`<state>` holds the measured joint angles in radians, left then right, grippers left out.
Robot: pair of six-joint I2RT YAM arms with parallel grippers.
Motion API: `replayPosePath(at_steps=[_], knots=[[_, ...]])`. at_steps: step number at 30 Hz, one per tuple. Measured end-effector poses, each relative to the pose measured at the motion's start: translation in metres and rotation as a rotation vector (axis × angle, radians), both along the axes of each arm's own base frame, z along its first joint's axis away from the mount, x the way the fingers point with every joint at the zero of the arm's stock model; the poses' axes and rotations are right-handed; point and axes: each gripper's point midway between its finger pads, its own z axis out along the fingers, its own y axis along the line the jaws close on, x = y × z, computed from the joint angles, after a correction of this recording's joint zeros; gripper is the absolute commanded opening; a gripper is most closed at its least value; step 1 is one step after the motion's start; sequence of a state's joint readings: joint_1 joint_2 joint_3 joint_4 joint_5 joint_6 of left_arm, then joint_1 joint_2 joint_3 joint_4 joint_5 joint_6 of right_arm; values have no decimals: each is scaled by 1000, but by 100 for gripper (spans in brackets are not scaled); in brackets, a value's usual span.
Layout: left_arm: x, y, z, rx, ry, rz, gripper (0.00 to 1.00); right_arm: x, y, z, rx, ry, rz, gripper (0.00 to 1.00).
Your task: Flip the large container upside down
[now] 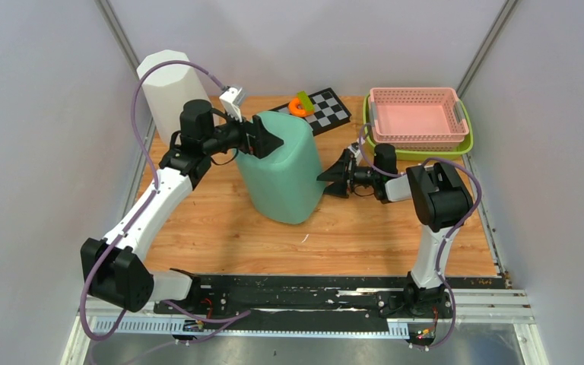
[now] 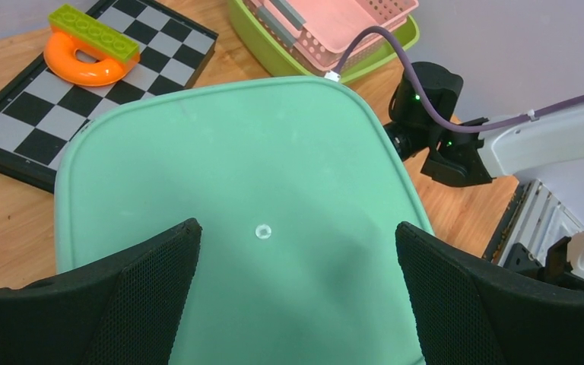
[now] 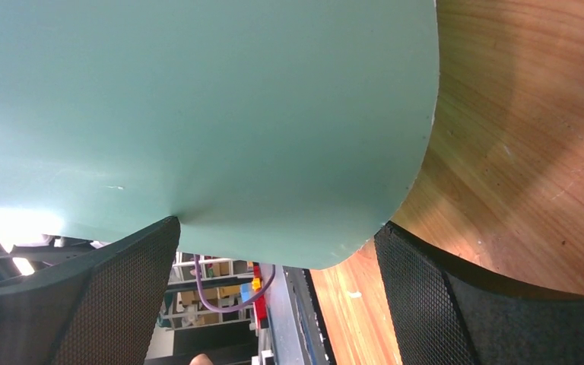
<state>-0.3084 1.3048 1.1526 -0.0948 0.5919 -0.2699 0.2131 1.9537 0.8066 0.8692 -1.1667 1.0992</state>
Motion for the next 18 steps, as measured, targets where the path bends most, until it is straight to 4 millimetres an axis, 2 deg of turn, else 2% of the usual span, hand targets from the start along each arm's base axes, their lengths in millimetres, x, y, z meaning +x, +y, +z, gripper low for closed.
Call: replayPosePath(at_steps=[11,18], knots=[[-5,-2,-7,-1,31,-18,100,0,-7,-25,-89,37,-19,100],[-6,-2,-7,-2,30,-18,100,0,-11,-28,-112,45,-23,100]])
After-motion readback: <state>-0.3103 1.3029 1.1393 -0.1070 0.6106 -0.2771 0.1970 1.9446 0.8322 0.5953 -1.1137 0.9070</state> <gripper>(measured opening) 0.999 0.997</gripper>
